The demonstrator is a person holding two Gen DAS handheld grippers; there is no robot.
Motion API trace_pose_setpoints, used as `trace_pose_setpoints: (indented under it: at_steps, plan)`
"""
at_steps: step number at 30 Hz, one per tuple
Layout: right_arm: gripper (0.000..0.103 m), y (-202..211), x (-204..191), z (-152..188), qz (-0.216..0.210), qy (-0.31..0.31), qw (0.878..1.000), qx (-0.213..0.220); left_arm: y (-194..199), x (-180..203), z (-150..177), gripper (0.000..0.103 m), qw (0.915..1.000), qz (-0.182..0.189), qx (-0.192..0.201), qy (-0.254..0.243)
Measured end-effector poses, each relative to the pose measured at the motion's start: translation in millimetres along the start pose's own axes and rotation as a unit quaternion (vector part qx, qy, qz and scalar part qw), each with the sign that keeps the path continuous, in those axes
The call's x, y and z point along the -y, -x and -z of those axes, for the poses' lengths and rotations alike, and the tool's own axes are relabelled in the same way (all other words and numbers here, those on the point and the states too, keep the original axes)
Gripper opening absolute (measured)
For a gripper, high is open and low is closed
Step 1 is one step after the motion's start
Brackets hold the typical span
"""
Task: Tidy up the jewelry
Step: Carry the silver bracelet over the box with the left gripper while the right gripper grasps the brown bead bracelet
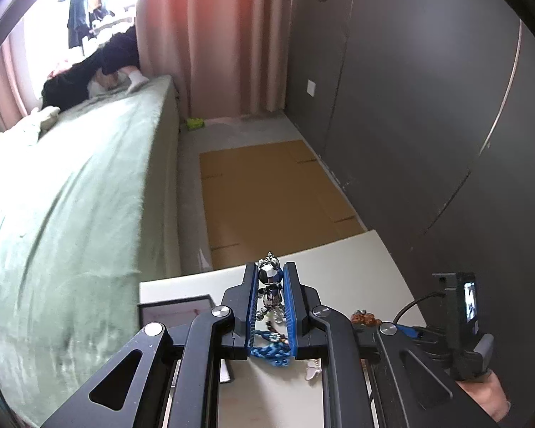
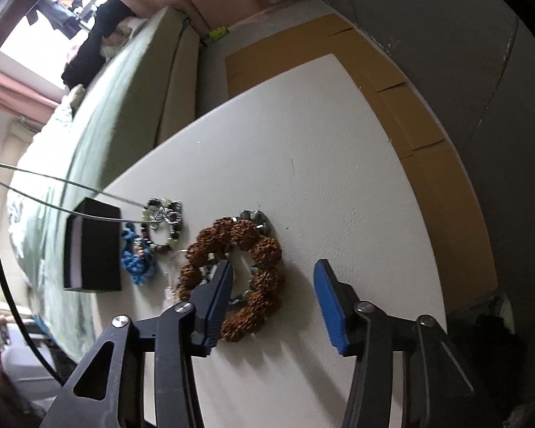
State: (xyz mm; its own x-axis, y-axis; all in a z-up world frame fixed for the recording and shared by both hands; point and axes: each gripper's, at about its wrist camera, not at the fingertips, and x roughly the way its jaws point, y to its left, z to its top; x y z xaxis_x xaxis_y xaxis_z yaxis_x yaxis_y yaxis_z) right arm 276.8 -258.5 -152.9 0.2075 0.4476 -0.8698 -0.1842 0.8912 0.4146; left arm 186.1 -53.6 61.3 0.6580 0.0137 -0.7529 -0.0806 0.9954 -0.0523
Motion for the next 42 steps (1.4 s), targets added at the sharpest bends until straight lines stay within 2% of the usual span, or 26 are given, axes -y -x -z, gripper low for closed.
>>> trace_pose_setpoints:
  at_steps: [2, 3, 4, 8, 15, 18, 19, 22, 27, 31, 42]
  plan:
    - [0.034, -2.0, -0.6, -0.3, 0.005, 0.004, 1.000, 0.001, 6.4, -3.2, -1.7, 0.014, 1.0000, -0.004, 0.005, 0.000]
    - [0.024, -1.7, -1.1, -0.7, -0.002, 0.008, 1.000, 0.000, 9.1, -3.8, -1.8, 0.014, 1.0000, -0.006, 0.007, 0.000]
    - [0.020, -1.0, -1.2, -0.5, -0.011, 0.007, 1.000, -0.001, 11.7, -5.2, -2.6, 0.014, 0.9999, -0.009, 0.009, 0.000]
    - [0.020, 13.2, -8.1, 1.1, -0.005, 0.027, 0.999, 0.026, 25.3, -9.9, -5.1, 0.014, 0.9997, -0.017, 0.019, 0.001]
    - [0.019, 58.3, -22.0, 4.3, -0.049, 0.039, 0.995, 0.079, 53.9, -23.6, -12.8, 0.014, 0.9985, -0.035, 0.042, 0.003]
    - [0.019, 84.2, -30.6, 7.1, -0.079, 0.048, 0.990, 0.108, 68.0, -28.4, -19.2, 0.014, 0.9974, -0.046, 0.056, -0.002]
    - [0.017, 89.7, -32.7, 7.4, -0.087, 0.050, 0.988, 0.113, 72.4, -30.6, -21.4, 0.014, 0.9970, -0.050, 0.059, -0.002]
    - [0.017, 109.1, -40.6, 12.4, -0.101, 0.058, 0.984, 0.137, 85.3, -35.4, -29.8, 0.014, 0.9961, -0.055, 0.068, 0.004]
    - [0.017, 124.0, -51.4, 11.9, -0.138, 0.060, 0.975, 0.163, 111.0, -37.6, -42.6, 0.014, 0.9933, -0.068, 0.093, -0.005]
    - [0.017, 124.6, -58.4, 13.4, -0.156, 0.052, 0.972, 0.168, 125.2, -40.7, -49.8, 0.014, 0.9910, -0.076, 0.109, -0.008]
    - [0.017, 104.9, -77.6, 15.3, -0.153, 0.069, 0.975, 0.148, 156.2, -50.7, -63.3, 0.014, 0.9866, -0.085, 0.139, -0.014]
